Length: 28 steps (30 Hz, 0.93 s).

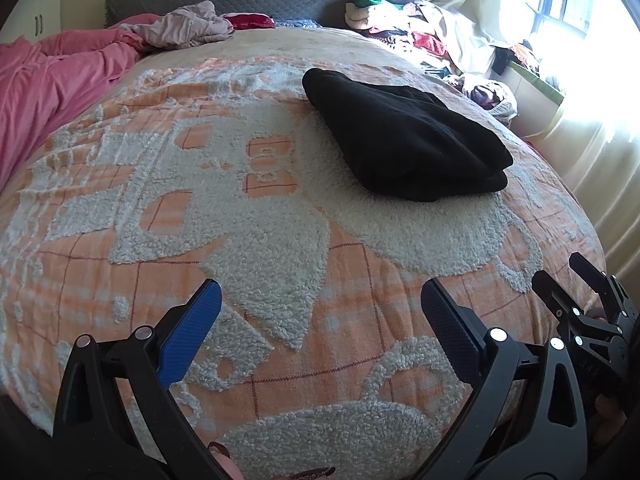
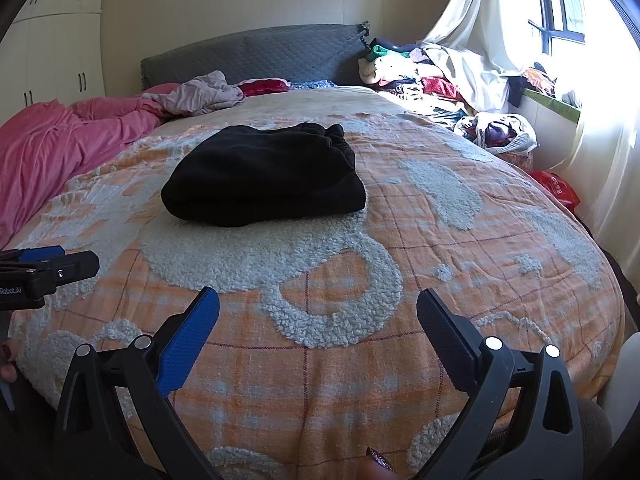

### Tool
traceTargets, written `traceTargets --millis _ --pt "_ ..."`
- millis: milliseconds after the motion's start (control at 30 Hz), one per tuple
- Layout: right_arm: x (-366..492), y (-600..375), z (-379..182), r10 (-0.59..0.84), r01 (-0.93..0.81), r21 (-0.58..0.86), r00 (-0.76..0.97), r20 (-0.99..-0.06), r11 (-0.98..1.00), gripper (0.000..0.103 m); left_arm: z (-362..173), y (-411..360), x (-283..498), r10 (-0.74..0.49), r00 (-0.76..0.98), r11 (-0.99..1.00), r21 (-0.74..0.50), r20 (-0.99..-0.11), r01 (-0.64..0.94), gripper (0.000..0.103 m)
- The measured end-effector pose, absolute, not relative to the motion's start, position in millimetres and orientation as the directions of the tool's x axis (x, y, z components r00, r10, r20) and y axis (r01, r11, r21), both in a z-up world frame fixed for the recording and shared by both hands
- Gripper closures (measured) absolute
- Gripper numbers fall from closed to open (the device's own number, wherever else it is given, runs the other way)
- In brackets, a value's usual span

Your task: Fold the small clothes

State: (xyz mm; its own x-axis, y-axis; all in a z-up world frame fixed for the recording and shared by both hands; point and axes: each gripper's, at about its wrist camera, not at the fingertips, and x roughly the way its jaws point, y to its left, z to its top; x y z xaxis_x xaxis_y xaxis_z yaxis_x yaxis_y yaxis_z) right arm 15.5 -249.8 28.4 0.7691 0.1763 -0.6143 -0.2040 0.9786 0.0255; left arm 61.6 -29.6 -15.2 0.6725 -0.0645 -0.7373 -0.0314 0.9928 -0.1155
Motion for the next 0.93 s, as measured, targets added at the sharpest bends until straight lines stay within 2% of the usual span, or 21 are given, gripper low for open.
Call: traceTargets --millis 300,500,633,767,867,933 --pt "17.5 -250.7 27.2 0.173 -0.200 0.025 0.768 -0.617 0.979 0.005 -19.8 -29.1 62.7 -0.088 0.660 0.990 -0.141 -0.746 -0.027 0.010" --pt "19.9 -253.0 26.2 0.157 -0.182 0.023 0.769 -0.620 0.983 0.005 -21.7 -21.3 62.9 -0.041 0.658 0.989 -0.124 -0.752 -0.081 0.010" --pt "20.1 -272.3 34.5 0.150 -0.127 0.082 0.779 -0.608 0.989 0.005 -22.6 -4.2 61.9 -0.047 0.654 0.981 -0.158 -0.755 -0.112 0.010" --pt "10.1 -357.2 74.6 0.027 0.105 0.213 0.842 -0.539 0.971 0.005 -23.4 53.2 70.0 0.020 0.621 0.957 -0.164 -0.783 -0.238 0.009" --pt "-1.2 -458.4 92.6 -0.206 0.384 0.239 0.815 -0.541 0.892 0.005 -18.6 127.1 77.7 0.140 0.595 0.915 -0.127 -0.791 -0.383 0.009" --pt "-9.6 -523.0 86.8 -0.386 0.569 0.167 0.717 -0.581 0.805 0.005 -15.0 183.8 82.6 0.264 0.546 0.860 -0.062 -0.795 -0.507 0.009"
